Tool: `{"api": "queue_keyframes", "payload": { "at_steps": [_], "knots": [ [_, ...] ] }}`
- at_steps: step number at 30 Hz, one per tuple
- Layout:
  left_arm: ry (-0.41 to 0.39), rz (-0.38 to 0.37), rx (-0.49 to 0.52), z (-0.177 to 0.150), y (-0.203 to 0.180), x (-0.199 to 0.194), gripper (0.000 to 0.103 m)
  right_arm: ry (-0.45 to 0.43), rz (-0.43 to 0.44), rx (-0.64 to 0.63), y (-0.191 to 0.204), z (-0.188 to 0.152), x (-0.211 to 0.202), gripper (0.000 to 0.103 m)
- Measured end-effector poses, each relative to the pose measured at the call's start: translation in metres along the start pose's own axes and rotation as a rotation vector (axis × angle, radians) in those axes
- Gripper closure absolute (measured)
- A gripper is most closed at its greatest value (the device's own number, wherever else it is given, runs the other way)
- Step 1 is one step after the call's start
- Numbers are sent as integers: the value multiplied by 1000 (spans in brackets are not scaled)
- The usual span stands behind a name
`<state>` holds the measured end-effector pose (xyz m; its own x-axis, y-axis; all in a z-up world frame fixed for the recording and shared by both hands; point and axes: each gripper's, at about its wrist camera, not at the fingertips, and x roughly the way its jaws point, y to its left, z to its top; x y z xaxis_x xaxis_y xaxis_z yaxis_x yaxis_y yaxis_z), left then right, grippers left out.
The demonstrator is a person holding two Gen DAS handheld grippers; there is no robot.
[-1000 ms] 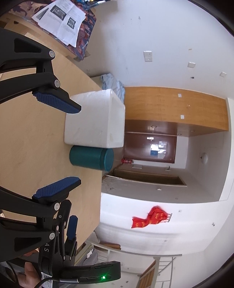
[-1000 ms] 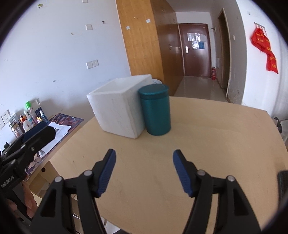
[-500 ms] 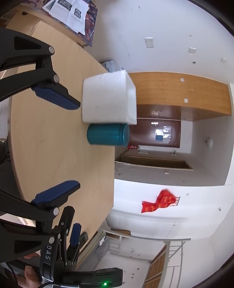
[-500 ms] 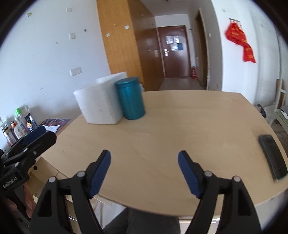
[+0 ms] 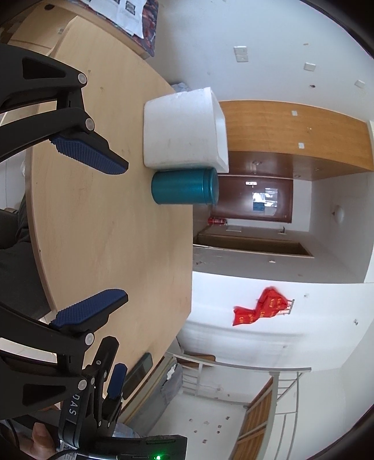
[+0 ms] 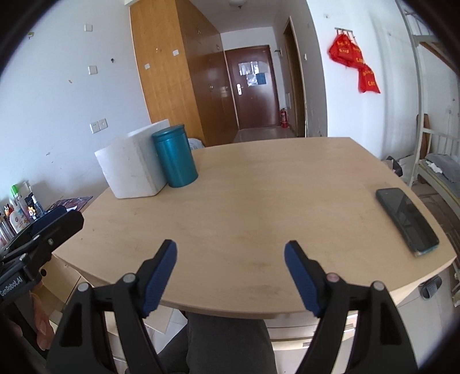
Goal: Organize soft objects
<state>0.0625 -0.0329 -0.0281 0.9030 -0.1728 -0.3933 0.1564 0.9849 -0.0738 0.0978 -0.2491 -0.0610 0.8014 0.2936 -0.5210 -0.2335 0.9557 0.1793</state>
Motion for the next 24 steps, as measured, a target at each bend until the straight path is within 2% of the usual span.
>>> {"api": "queue_keyframes", "payload": {
  "at_steps": [3, 6, 9, 12, 17, 24],
  "knots": [
    [-13, -11, 1, -2, -1, -6, 20, -27, -3, -6, 1, -4, -12, 13],
    [-39, -2, 3, -5, -1, -15, 17, -66, -34, -15, 3, -7, -23, 9],
    [-75, 21, 6, -7, 0, -25, 10, -96, -60, -20, 4, -8, -31, 9],
    [-108, 42, 6, -8, 2, -35, 8, -134, -80, -28, 7, -8, -38, 8],
    [-167, 45, -1, -8, 3, -52, 7, -192, -83, -60, 15, -8, -48, 8],
    [-245, 67, -3, -5, 2, -73, 6, -309, -90, -76, 21, -6, -70, 2]
  ]
}}
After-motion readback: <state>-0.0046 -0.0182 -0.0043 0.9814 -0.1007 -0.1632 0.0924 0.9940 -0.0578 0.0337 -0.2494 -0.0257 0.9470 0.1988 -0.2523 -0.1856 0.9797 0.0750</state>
